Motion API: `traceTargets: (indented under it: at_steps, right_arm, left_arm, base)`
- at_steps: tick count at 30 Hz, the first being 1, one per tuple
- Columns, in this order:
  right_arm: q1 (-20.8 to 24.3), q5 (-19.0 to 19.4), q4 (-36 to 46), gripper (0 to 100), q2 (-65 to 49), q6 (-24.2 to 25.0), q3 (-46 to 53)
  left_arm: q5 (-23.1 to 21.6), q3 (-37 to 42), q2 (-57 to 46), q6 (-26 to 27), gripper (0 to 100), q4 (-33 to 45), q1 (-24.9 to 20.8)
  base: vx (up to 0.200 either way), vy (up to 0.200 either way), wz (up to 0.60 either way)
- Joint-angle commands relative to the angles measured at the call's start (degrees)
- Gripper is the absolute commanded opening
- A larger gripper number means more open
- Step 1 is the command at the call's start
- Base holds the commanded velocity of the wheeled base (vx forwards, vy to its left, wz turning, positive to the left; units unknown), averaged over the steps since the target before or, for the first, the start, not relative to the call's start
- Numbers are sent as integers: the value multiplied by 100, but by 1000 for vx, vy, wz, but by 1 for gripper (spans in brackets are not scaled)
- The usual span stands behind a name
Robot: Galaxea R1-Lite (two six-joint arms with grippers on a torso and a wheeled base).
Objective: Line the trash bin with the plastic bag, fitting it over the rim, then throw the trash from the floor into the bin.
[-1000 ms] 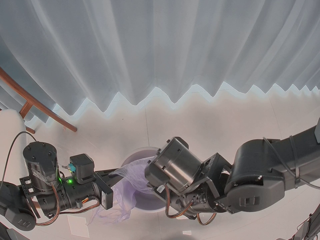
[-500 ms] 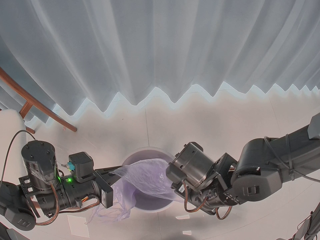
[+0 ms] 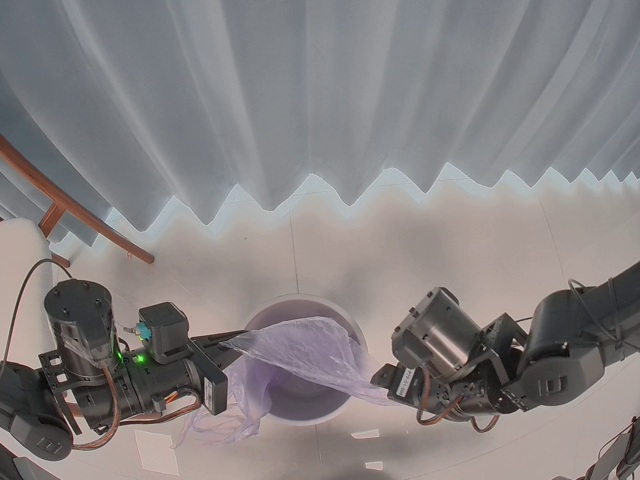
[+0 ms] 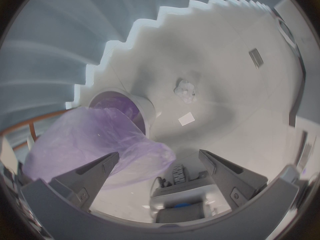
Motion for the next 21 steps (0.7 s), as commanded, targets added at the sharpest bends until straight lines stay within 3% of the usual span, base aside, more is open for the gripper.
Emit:
traceTargets:
  at_steps: [1, 3, 7, 12, 21]
  right_arm:
    - [-386, 1, -996, 100, -620, -1112, 1276]
    - [-781, 19, -2112, 100, -717, -1912, 2058]
    - [-1062, 150, -3448, 100, -743, -2641, 2867]
    - [-1124, 186, -4063, 100, -699, -2747, 3087]
    - [-1467, 344, -4160, 100, -928, -2747, 2902]
  left_arm:
    - [-1, 8, 18, 19, 0, 0, -10]
    - [-10, 16, 27, 37, 0, 0, -1]
    - [-10, 16, 27, 28, 0, 0, -1]
    - [-19, 34, 27, 37, 0, 0, -10]
    - [-27, 25, 36, 46, 0, 0, -10]
  base:
    - [0, 0, 0]
    - [0, 0, 0]
    - [0, 0, 0]
    - [0, 0, 0]
    - [0, 0, 0]
